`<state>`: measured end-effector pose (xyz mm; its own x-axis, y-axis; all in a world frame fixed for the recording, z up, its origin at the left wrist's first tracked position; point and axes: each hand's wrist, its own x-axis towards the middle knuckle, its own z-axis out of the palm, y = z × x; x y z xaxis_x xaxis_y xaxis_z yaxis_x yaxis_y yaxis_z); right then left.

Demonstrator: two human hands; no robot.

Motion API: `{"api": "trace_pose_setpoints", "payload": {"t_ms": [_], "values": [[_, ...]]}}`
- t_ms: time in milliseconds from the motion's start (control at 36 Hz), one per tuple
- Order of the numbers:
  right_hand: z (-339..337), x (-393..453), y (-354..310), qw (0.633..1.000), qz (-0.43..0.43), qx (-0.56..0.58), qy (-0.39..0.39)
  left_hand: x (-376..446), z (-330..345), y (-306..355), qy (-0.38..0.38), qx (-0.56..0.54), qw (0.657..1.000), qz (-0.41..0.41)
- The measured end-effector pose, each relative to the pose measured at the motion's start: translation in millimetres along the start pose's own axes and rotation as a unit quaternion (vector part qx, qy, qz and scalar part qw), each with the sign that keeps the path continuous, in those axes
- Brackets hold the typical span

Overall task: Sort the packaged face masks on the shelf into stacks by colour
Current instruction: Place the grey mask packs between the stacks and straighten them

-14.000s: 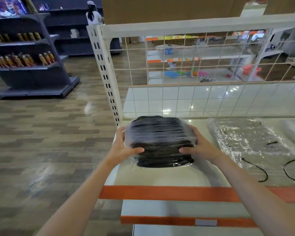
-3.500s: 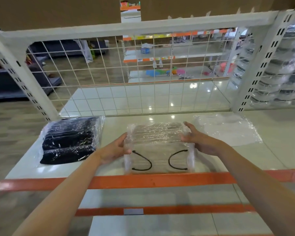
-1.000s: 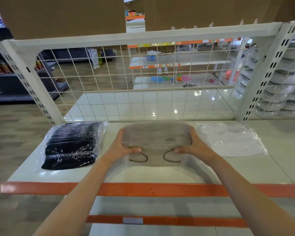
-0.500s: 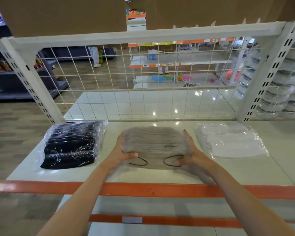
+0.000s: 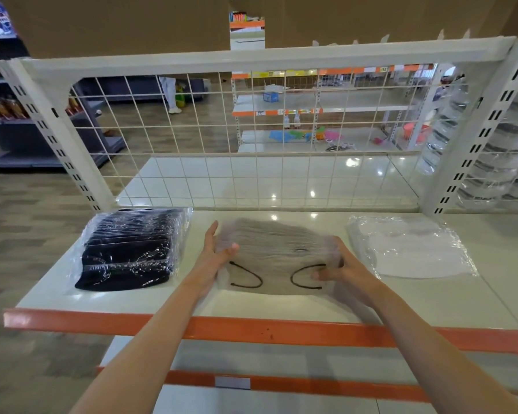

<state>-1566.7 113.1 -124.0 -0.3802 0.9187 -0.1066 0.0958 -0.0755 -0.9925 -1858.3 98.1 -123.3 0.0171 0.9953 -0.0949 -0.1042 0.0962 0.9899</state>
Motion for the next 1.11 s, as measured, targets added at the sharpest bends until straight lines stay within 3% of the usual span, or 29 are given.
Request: {"api": "trace_pose_setpoints", "payload": {"t_ms": [361,472,667,889,1111], "values": [[-4,9,4,1.000,0.007,-0.021,-0.015,5,6,4,-0.025,0.028,0.999,0.022],[-2,7,3,1.000,0.006,-0.004,0.014,6,6,4,-0.027,0.039,0.999,0.016],[-3,11,2,0.999,0.018,0.025,-0.018,8,-1,8,-0.019,0.067,0.998,-0.006],[-5,15,-3,0.998,0.034,0.011,-0.045,14,10,10,-0.014,0.023,1.000,-0.005],[-2,11,2,1.000,0.004,0.007,0.011,7,7,12,-0.013,0.036,0.999,0.008]]}}
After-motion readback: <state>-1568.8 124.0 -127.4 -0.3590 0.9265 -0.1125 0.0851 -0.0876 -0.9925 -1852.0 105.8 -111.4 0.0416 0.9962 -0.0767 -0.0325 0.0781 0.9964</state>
